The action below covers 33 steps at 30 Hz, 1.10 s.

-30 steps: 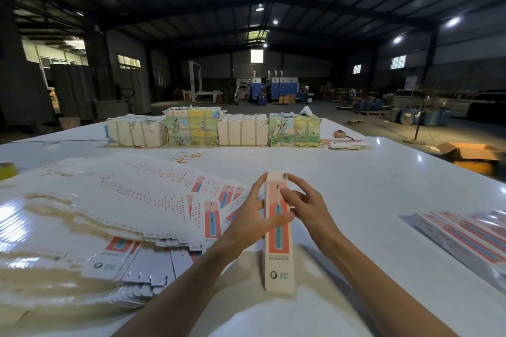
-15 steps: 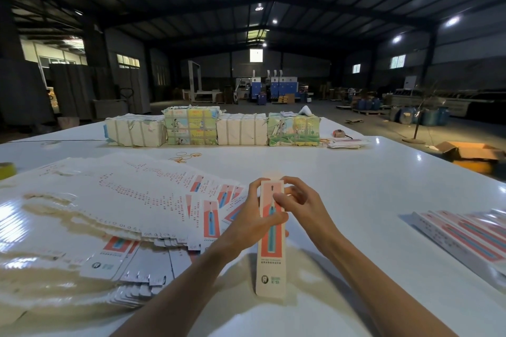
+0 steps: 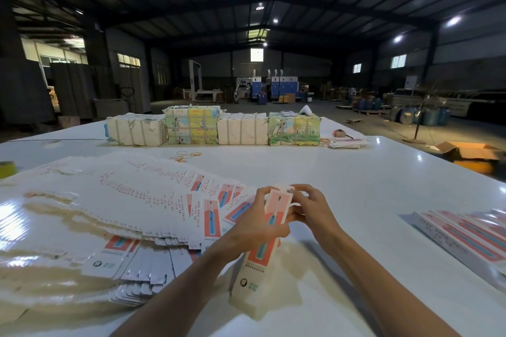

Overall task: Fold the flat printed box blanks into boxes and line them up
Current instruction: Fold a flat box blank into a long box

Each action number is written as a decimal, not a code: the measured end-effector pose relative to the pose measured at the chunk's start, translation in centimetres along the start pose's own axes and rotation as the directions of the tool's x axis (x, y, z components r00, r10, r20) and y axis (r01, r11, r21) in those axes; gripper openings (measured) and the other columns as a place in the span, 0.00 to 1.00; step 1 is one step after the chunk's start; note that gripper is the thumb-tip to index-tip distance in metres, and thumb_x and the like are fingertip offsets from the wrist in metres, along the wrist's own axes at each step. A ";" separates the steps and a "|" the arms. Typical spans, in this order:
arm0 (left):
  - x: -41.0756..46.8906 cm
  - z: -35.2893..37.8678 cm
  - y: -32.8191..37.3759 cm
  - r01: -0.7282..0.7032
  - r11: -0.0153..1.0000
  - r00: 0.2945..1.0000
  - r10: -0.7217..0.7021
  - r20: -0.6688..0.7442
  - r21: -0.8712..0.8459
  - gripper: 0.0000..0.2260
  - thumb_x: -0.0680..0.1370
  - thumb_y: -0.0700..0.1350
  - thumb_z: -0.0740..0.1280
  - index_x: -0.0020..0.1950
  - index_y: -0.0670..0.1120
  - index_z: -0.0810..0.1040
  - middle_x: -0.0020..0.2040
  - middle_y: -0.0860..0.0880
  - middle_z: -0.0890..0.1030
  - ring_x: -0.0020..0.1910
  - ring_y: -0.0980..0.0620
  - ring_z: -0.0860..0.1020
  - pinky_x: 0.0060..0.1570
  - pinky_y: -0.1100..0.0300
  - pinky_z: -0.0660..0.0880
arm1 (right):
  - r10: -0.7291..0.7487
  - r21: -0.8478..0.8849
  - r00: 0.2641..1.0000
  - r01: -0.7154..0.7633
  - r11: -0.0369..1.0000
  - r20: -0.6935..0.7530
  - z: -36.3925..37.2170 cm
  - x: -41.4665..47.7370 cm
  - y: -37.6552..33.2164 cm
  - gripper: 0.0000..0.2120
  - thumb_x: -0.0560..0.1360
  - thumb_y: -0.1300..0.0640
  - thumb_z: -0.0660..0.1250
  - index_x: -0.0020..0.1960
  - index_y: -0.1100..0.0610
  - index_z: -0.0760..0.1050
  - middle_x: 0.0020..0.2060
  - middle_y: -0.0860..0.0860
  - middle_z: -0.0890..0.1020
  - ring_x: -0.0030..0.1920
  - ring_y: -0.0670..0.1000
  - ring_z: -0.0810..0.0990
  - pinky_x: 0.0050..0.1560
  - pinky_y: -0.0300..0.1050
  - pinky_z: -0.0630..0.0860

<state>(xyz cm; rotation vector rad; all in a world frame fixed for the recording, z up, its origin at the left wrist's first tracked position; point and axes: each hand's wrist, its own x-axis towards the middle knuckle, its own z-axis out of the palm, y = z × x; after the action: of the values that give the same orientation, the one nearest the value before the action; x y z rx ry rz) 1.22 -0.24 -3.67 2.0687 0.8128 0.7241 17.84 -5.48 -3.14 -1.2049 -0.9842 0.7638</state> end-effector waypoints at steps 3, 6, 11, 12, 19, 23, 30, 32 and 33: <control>-0.2 0.0 0.2 -0.005 1.000 1.000 0.004 0.010 0.026 0.36 0.68 0.57 0.74 0.70 0.68 0.59 0.54 0.63 0.74 0.53 0.52 0.82 0.43 0.66 0.79 | -0.074 -0.055 0.996 0.076 0.996 0.041 -0.3 -0.1 -0.1 0.08 0.86 0.57 0.63 0.60 0.58 0.80 0.43 0.59 0.88 0.40 0.59 0.88 0.39 0.47 0.85; -0.2 -0.2 0.2 0.006 1.000 1.000 -0.006 -0.013 -0.007 0.32 0.67 0.57 0.74 0.67 0.65 0.63 0.53 0.60 0.76 0.49 0.53 0.84 0.37 0.68 0.78 | -0.214 -0.146 0.976 0.216 0.965 0.029 -0.2 -0.4 -0.4 0.08 0.86 0.58 0.64 0.60 0.56 0.82 0.43 0.55 0.89 0.42 0.58 0.89 0.40 0.48 0.86; 0.3 -0.2 -0.1 0.068 0.976 0.998 -0.067 0.011 -0.208 0.31 0.70 0.52 0.76 0.69 0.62 0.66 0.49 0.51 0.83 0.41 0.52 0.88 0.35 0.62 0.82 | -0.290 -0.264 0.957 0.288 0.921 0.032 -0.3 -0.4 -0.6 0.11 0.86 0.61 0.63 0.61 0.58 0.84 0.51 0.53 0.89 0.47 0.56 0.89 0.47 0.54 0.87; 0.3 -0.2 -0.1 0.069 0.974 0.998 -0.067 0.015 -0.215 0.32 0.69 0.51 0.76 0.70 0.62 0.66 0.49 0.51 0.82 0.41 0.53 0.88 0.35 0.62 0.83 | -0.271 -0.257 0.962 0.272 0.927 0.038 -0.3 -0.5 -0.7 0.11 0.87 0.60 0.63 0.62 0.58 0.84 0.51 0.53 0.89 0.49 0.56 0.89 0.49 0.54 0.87; -0.1 -0.7 -0.2 -0.007 0.991 1.000 0.011 0.028 -0.137 0.40 0.71 0.47 0.78 0.67 0.76 0.56 0.55 0.60 0.74 0.44 0.59 0.86 0.34 0.62 0.82 | -0.125 -0.056 0.991 0.127 0.990 0.040 0.2 -1.0 -1.3 0.16 0.87 0.48 0.62 0.55 0.58 0.84 0.46 0.56 0.88 0.45 0.59 0.89 0.43 0.47 0.85; -0.3 -1.0 0.0 -0.033 0.996 0.999 0.036 0.039 -0.085 0.40 0.70 0.49 0.77 0.65 0.77 0.54 0.54 0.58 0.74 0.42 0.61 0.86 0.31 0.65 0.80 | -0.078 -0.038 0.996 0.079 0.996 0.041 0.1 -1.0 -1.1 0.12 0.86 0.50 0.65 0.57 0.56 0.84 0.45 0.56 0.88 0.45 0.60 0.89 0.45 0.51 0.86; -0.4 -0.8 0.0 -0.025 0.998 0.998 0.028 0.048 -0.052 0.41 0.69 0.49 0.77 0.69 0.71 0.54 0.55 0.59 0.73 0.44 0.61 0.86 0.33 0.62 0.82 | 0.031 0.023 0.999 -0.032 0.999 0.039 -0.2 -0.9 -1.2 0.07 0.83 0.57 0.68 0.56 0.58 0.84 0.44 0.61 0.88 0.44 0.64 0.89 0.43 0.52 0.86; -0.4 -0.9 0.0 -0.019 0.998 0.999 0.022 0.050 -0.052 0.42 0.69 0.50 0.77 0.71 0.70 0.53 0.55 0.58 0.73 0.44 0.62 0.86 0.33 0.62 0.82 | 0.046 0.036 0.998 -0.047 0.998 0.038 -0.3 -0.9 -1.2 0.07 0.83 0.57 0.68 0.56 0.58 0.84 0.44 0.62 0.88 0.44 0.64 0.89 0.42 0.51 0.86; -0.4 -1.0 -0.1 -0.018 0.998 0.998 0.020 0.051 -0.057 0.43 0.69 0.50 0.77 0.72 0.70 0.53 0.55 0.58 0.73 0.44 0.62 0.85 0.33 0.62 0.82 | 0.052 0.040 0.998 -0.053 0.998 0.037 -0.3 -0.9 -1.2 0.07 0.83 0.57 0.69 0.56 0.58 0.84 0.44 0.63 0.88 0.44 0.65 0.89 0.42 0.50 0.86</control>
<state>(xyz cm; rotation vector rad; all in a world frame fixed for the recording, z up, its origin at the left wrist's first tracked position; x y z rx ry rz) 0.28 -0.04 -3.31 2.0385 0.7367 0.6934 17.72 -6.63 -2.13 -1.1891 -0.9649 0.8456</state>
